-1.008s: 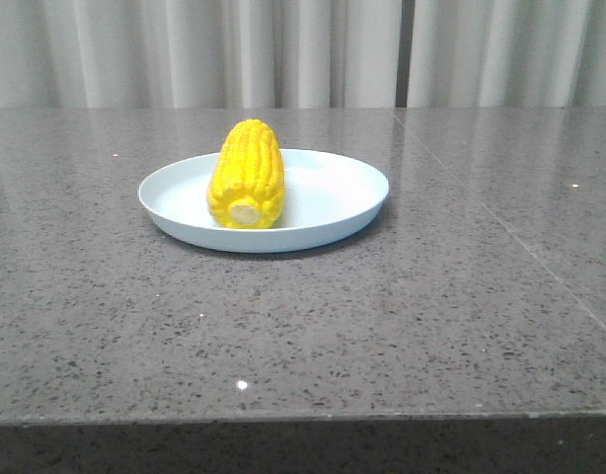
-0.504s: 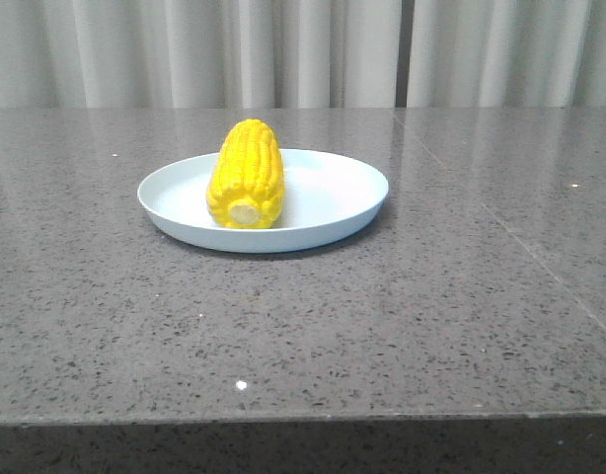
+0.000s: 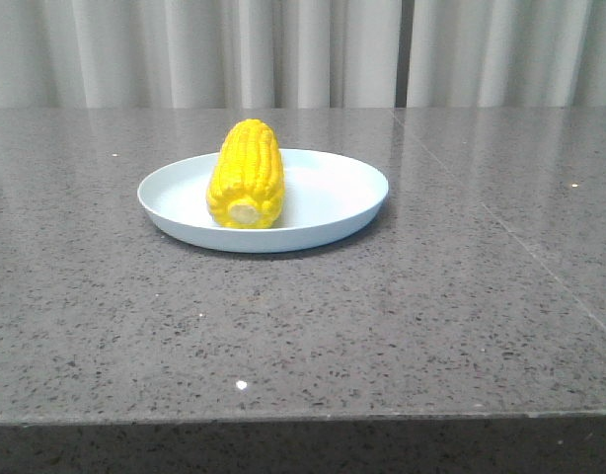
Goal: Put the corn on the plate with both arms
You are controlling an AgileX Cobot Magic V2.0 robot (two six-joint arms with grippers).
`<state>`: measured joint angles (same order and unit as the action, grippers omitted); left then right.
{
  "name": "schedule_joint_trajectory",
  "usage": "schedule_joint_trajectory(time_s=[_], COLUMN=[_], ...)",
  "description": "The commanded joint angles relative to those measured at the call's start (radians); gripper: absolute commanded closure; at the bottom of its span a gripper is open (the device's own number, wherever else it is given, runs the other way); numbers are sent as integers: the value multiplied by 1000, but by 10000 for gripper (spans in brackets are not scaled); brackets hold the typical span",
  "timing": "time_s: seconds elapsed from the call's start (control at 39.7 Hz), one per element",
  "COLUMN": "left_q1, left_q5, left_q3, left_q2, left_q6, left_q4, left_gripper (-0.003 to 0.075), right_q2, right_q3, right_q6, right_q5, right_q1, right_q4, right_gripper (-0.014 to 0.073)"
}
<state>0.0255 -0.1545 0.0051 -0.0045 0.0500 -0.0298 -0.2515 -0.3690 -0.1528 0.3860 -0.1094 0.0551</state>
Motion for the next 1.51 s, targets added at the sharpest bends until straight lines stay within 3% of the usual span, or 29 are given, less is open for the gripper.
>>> schedule_joint_trajectory(time_s=[0.0,0.53,0.73,1.06,1.26,1.49], left_q1=[4,4,4,4,4,4], left_q5=[86,86,86,86,86,86], left_q3=[4,4,4,4,4,4], left_q2=[-21,-21,-21,-21,-21,-21], left_q6=[0,0,0,0,0,0], left_q4=[8,8,8,8,8,8], left_gripper=[741,741,741,741,741,741], right_q2=[-7,-7,-6,127,220,279], right_q3=[-23,-22,60,286,392,391], right_q6=[8,8,30,326,332,332], right_q5=[-82,-83,-117,-247,-241,-179], right_q1=[2,2,21,40,40,40], right_q4=[17,17,46,-156,-220,-221], right_gripper=[662,662,662,662,662,662])
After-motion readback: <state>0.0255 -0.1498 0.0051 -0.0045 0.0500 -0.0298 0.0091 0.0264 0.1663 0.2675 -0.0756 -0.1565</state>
